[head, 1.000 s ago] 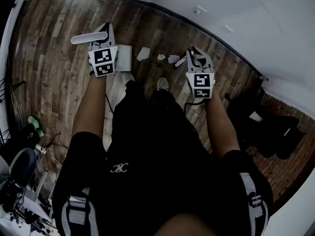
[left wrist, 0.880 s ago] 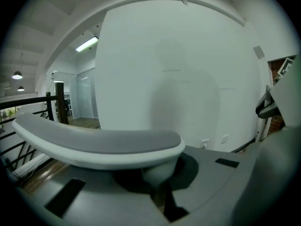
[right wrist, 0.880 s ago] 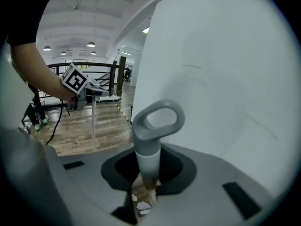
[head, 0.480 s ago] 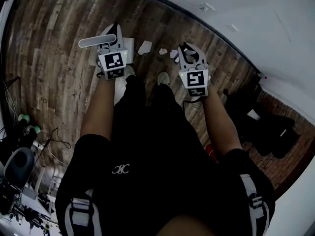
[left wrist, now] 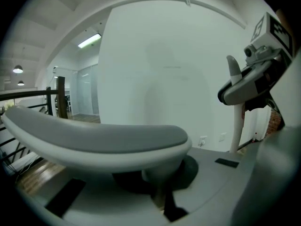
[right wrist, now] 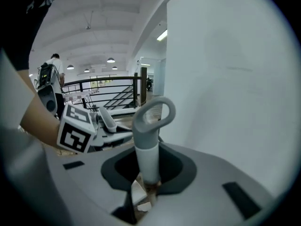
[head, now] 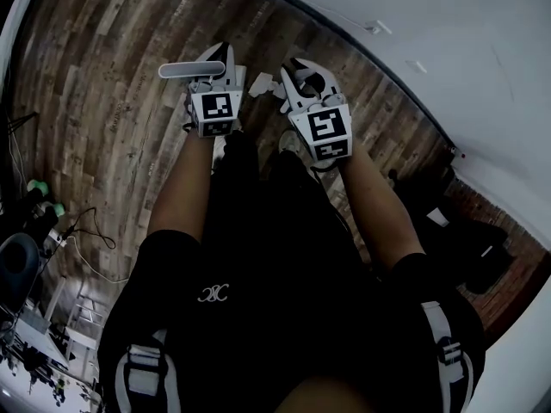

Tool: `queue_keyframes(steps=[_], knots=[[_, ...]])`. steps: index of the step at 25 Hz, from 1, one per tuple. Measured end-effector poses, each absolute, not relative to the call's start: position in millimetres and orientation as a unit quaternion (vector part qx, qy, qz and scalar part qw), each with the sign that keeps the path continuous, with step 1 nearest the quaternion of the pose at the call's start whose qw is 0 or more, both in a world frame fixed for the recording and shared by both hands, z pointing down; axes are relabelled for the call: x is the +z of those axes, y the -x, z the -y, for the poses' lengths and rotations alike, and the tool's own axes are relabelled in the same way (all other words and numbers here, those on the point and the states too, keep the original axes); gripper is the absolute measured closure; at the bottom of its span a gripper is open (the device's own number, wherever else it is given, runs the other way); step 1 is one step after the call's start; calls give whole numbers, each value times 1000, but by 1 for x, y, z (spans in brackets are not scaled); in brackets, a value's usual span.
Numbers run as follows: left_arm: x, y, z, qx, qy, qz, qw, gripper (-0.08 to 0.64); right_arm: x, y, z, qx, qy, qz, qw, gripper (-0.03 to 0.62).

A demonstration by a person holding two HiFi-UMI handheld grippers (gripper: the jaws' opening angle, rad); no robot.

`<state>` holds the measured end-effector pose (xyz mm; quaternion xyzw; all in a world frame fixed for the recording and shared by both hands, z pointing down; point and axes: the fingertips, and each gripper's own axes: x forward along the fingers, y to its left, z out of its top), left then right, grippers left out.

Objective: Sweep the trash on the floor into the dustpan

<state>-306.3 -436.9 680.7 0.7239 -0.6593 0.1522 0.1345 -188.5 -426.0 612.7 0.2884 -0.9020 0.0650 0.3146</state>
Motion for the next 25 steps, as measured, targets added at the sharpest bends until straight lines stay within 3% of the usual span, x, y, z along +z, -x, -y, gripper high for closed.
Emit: queue_keyframes(steps=[13, 25], knots=[[680, 329, 421, 138, -717, 666, 150, 557, 556, 265, 383, 92, -206, 948, 224, 517], [669, 349, 413, 144, -662, 712, 185, 557, 483, 201, 379, 78, -239, 950, 184, 520]])
